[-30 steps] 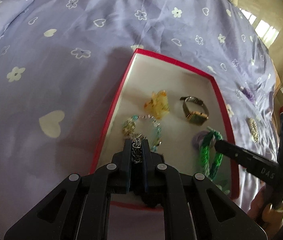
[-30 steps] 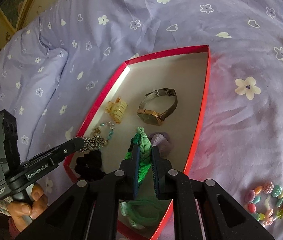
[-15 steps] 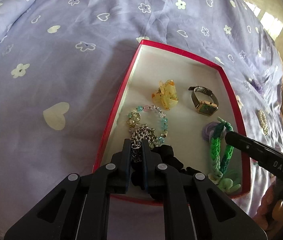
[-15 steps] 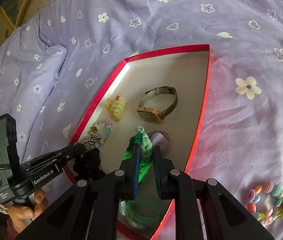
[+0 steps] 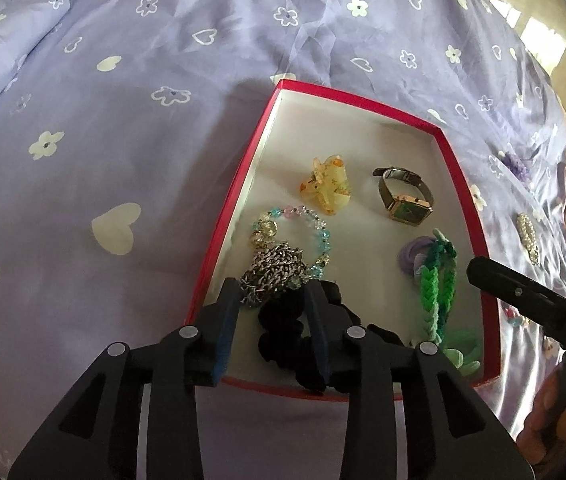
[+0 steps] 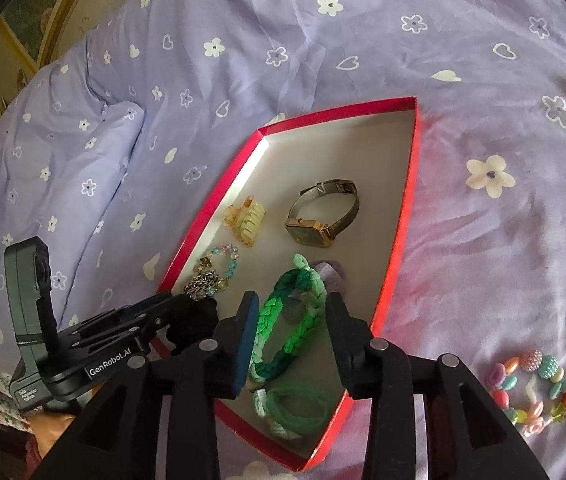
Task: Organize jewelry
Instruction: 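Carry the chain and braided tie into the red box and open both grippers, then move both grippers back from the box toward the beaded bracelet and pink clip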
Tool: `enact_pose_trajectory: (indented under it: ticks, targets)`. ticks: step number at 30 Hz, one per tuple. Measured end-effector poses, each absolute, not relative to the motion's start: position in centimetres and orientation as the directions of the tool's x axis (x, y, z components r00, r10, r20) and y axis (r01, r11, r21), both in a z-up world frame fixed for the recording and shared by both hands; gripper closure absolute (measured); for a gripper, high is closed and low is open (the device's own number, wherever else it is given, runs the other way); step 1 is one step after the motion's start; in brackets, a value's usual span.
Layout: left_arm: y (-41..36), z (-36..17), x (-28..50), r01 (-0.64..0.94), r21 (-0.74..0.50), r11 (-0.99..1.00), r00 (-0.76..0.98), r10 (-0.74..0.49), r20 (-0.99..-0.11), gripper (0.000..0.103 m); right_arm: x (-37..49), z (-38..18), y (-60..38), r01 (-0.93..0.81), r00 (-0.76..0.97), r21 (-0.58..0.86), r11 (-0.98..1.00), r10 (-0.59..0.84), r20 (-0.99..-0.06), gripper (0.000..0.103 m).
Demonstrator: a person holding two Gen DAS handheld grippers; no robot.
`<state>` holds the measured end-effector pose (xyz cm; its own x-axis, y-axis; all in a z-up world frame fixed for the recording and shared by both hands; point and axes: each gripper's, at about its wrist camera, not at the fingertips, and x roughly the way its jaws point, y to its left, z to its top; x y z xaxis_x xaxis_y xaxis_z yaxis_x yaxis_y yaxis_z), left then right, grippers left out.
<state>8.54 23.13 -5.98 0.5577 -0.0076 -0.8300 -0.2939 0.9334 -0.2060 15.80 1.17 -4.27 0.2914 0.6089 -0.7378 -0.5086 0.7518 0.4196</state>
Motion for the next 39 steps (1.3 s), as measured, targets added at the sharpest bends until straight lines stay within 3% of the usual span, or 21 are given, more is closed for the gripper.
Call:
enact_pose_trajectory:
  ticks: [3, 7, 11, 39]
  targets:
    - [23.0, -5.6, 8.3, -0.293, -0.208, 0.933, 0.563, -0.007, -0.827, 0.062, 15.5, -3.7, 0.5, -0.505, 0.298, 0.429, 0.749, 0.617, -0.728, 0.062]
    - [22.4, -4.7, 7.7, -0.286, -0.211, 0.935, 0.577, -0.008, -0.817, 0.052, 14.7, -2.7, -0.8, -0.506, 0.318, 0.437, 0.744, 0.632, -0.707, 0.051]
    - [21.6, -3.8, 7.0, -0.276, -0.220, 0.936, 0.592, -0.015, -0.806, 0.046, 13.9, -2.0, -2.7, -0.496, 0.338, 0.442, 0.748, 0.635, -0.695, 0.049]
    - [8.8, -0.4, 6.3, -0.030, -0.220, 0.975, 0.609, -0.157, -0.778, 0.040, 9.6, -2.5, -20.1, -0.260, 0.509, 0.392, 0.882, 0.470, -0.721, 0.041]
